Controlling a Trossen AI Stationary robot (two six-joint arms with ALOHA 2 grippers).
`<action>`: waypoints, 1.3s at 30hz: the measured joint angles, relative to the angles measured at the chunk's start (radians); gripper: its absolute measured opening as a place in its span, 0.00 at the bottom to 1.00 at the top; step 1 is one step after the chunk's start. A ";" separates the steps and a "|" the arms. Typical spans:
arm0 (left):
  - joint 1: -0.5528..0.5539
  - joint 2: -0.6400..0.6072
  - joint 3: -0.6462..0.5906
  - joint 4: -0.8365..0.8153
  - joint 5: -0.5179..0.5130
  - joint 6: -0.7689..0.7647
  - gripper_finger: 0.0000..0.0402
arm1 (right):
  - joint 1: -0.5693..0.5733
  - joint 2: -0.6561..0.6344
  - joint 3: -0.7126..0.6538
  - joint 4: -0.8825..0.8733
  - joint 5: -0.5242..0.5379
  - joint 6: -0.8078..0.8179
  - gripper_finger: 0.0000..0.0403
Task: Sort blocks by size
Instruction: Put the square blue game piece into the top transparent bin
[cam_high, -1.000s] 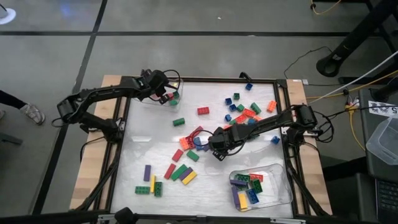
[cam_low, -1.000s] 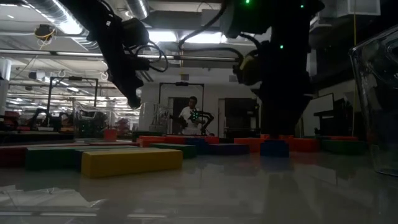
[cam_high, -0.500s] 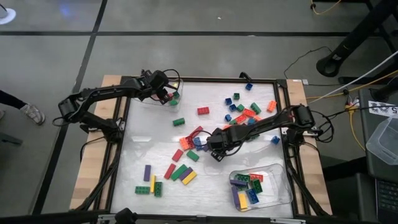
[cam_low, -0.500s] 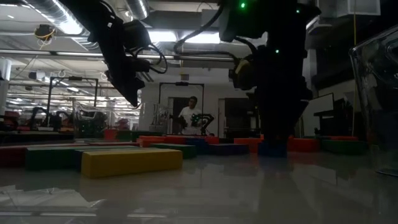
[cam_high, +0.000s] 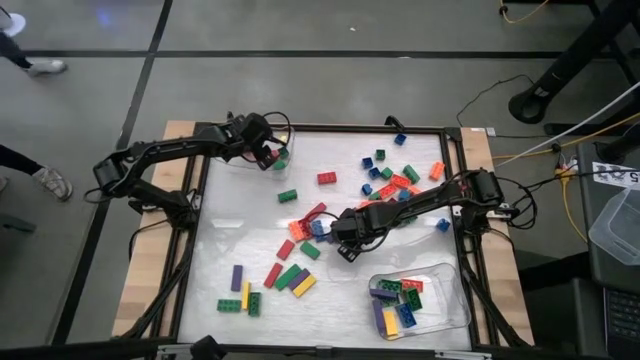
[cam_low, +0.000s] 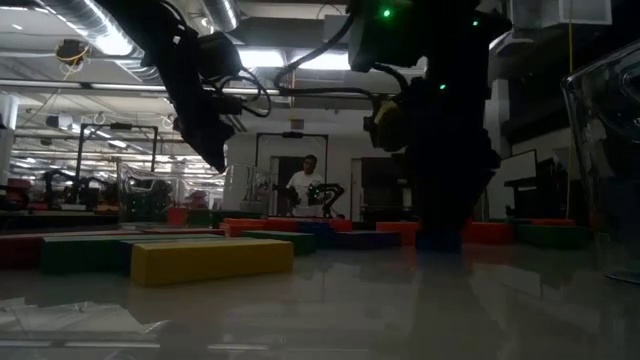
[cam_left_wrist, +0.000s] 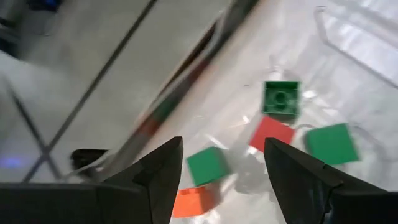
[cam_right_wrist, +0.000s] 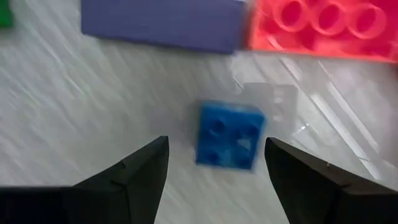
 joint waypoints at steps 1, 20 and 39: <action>0.000 -0.006 0.000 -0.008 0.022 0.000 0.53 | 0.000 0.004 0.000 0.001 0.001 0.000 0.65; -0.226 -0.328 0.001 -0.531 0.494 -0.138 0.53 | -0.014 0.027 0.118 0.060 -0.038 -0.137 0.33; -0.669 -0.387 -0.008 -0.585 0.557 -0.464 0.53 | -0.307 0.159 0.211 0.953 0.096 -0.629 0.35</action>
